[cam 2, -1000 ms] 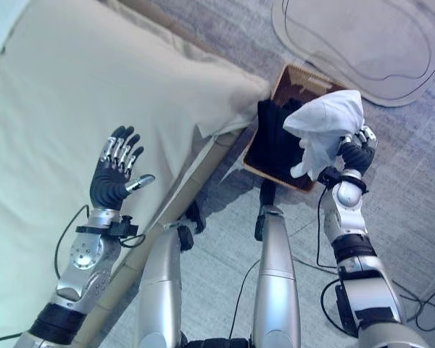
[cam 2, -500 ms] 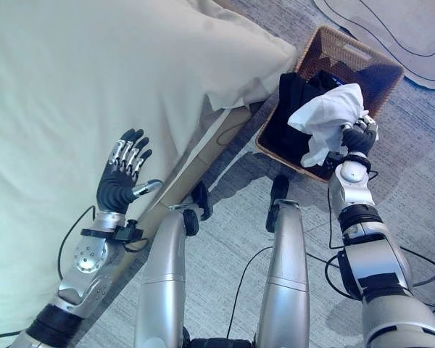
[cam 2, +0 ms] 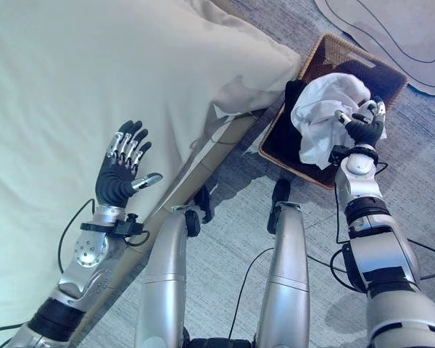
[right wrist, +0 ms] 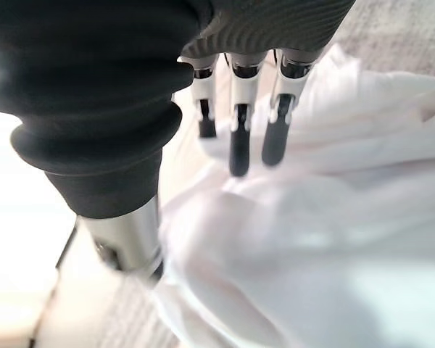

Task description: Pick up clothes into the bucket

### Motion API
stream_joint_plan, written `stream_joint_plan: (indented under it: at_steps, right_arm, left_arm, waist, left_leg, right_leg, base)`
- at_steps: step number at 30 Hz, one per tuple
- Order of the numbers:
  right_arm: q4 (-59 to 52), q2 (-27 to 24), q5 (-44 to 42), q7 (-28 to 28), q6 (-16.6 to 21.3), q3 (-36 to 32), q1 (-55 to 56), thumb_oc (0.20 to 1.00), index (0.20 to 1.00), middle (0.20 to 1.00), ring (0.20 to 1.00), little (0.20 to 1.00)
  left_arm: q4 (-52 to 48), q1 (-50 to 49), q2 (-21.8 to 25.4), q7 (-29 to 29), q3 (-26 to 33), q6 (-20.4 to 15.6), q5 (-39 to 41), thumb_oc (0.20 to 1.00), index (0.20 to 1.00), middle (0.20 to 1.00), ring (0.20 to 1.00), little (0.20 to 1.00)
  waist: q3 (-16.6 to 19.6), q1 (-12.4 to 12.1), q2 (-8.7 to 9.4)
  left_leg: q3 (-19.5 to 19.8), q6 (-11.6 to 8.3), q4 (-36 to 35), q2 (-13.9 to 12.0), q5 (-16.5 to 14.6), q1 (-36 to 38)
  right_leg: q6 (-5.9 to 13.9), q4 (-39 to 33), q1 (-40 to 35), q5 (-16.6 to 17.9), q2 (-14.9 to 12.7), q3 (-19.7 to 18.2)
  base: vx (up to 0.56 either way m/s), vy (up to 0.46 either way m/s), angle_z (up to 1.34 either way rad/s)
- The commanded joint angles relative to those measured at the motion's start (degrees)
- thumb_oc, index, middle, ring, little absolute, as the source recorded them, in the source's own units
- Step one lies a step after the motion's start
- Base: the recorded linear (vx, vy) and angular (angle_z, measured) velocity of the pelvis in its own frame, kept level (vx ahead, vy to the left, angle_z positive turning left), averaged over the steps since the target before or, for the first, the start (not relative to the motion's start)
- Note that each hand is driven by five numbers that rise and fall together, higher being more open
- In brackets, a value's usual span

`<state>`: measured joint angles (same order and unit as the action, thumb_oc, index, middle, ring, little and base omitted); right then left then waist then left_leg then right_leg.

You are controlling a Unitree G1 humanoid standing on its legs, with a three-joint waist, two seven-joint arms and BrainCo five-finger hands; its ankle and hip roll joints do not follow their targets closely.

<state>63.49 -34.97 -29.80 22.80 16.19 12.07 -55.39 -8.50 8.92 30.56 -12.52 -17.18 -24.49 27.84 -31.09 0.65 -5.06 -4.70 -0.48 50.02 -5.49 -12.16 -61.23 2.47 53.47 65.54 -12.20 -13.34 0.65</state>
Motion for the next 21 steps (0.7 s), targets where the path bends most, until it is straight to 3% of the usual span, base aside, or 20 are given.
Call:
stream_joint_plan:
  at_steps: [1,14,16,18,21]
  right_arm:
    - [1.96,-2.39,1.94,0.82,1.00,2.55,-0.73,1.000,1.000,1.000,1.000,1.000]
    - [2.00,-0.44,1.49,0.11,1.11,1.69,1.00,1.000,1.000,1.000,1.000,1.000]
    - [0.49,0.63,1.06,-0.01,1.57,0.73,3.14,1.000,1.000,1.000,1.000,1.000]
    - [-5.30,2.91,0.42,-0.38,3.19,-0.97,8.05,1.000,1.000,1.000,1.000,1.000]
    - [-13.34,5.78,-0.15,-1.07,4.79,-3.75,16.05,1.000,1.000,1.000,1.000,1.000]
  left_arm:
    - [-4.12,-1.27,-0.24,-0.23,0.68,-3.64,-0.02,1.000,1.000,1.000,1.000,1.000]
    - [-1.41,1.11,-1.03,0.44,0.76,-3.66,-0.34,1.000,1.000,1.000,1.000,1.000]
    - [-0.31,1.82,-1.55,0.68,0.75,-3.81,-0.48,1.000,1.000,1.000,1.000,1.000]
    - [0.58,2.42,-2.27,1.07,1.62,-4.10,-0.42,1.000,1.000,1.000,1.000,1.000]
    - [2.44,1.59,-2.91,1.79,2.76,-4.17,0.19,1.000,1.000,1.000,1.000,1.000]
  waist:
    - [3.39,1.82,-0.07]
    - [4.34,2.21,0.83]
    - [4.63,2.30,1.01]
    - [5.30,2.75,1.60]
    - [6.11,3.13,2.39]
  left_leg:
    - [0.23,-1.01,-0.92,-1.01,-2.78,1.18]
    - [-0.21,-1.42,-12.21,-0.75,1.15,9.46]
    - [-0.19,-1.69,-15.44,-0.62,2.42,12.49]
    - [-0.45,-1.56,-20.86,-0.21,6.07,16.51]
    - [0.35,-2.08,-26.34,0.34,7.96,22.49]
  right_leg:
    - [4.42,-7.30,-1.98,5.63,-2.17,-0.81]
    - [5.70,-17.69,-10.06,8.99,-2.67,1.17]
    - [6.04,-20.51,-13.05,10.07,-2.74,1.92]
    - [5.94,-25.39,-17.55,13.21,-3.01,3.40]
    - [6.43,-30.16,-24.09,14.40,-3.27,5.11]
  base:
    - [0.00,0.000,0.00]
    - [0.00,0.001,0.01]
    - [-0.03,-0.005,0.01]
    - [-0.04,-0.021,0.05]
    - [0.08,-0.054,0.13]
